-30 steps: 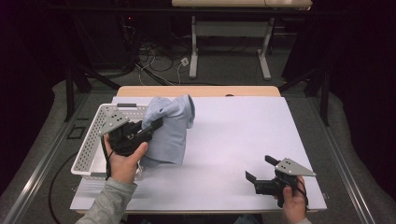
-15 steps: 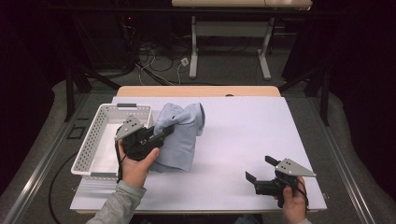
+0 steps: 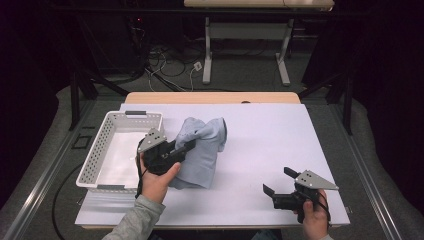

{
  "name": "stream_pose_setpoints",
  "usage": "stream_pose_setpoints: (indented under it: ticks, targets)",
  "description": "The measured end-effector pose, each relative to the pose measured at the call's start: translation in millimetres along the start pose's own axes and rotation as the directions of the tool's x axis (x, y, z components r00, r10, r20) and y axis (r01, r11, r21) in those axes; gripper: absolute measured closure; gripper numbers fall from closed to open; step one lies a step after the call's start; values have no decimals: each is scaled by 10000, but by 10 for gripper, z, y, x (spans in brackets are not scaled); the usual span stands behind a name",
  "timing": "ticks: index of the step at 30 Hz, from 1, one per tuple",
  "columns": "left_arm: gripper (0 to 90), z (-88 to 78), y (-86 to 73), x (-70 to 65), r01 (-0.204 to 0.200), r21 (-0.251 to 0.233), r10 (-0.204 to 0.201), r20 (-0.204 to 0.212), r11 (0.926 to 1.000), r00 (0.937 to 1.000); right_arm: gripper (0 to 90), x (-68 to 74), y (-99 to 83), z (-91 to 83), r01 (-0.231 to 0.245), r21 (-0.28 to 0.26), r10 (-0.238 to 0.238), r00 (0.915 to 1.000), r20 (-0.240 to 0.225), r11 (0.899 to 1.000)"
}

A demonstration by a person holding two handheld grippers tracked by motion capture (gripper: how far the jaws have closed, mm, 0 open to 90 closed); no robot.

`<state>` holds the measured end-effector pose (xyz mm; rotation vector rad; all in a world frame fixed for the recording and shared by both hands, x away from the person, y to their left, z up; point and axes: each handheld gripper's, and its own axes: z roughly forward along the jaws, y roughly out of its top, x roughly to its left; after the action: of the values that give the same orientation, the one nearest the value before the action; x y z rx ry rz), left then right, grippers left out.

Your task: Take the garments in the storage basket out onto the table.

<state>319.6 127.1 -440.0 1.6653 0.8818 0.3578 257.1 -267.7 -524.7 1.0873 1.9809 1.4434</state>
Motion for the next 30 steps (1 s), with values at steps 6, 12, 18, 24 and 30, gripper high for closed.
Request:
stream_pose_setpoints:
  ticks: [6, 12, 18, 24, 30]
  targets:
    - [716, 109, -49, -49, 45, 247, -48, 106, 9997, 9999, 28, 1, -3, -11, -45, 20, 45, 10000, 59, 10000]
    - [715, 236, -126, -81, 137, 665, -150, 188, 9977, 9997, 28, -2, -3, -14, -23, -16, 24, 10000, 77, 10000]
    - [711, 376, -229, -74, 209, 1294, -231, 152, 9914, 9996, 28, -3, -2, -14, -12, -18, 12, 10000, 48, 10000]
    - [711, 548, -364, -47, 427, 1668, -444, 66, 9851, 9990, 28, -4, -1, -16, 1, -45, 0, 10000, 69, 10000]
    - [710, 698, -466, -77, 554, 1935, -575, 52, 9795, 9983, 28, -4, 0, -16, 28, -40, -27, 10000, 56, 10000]
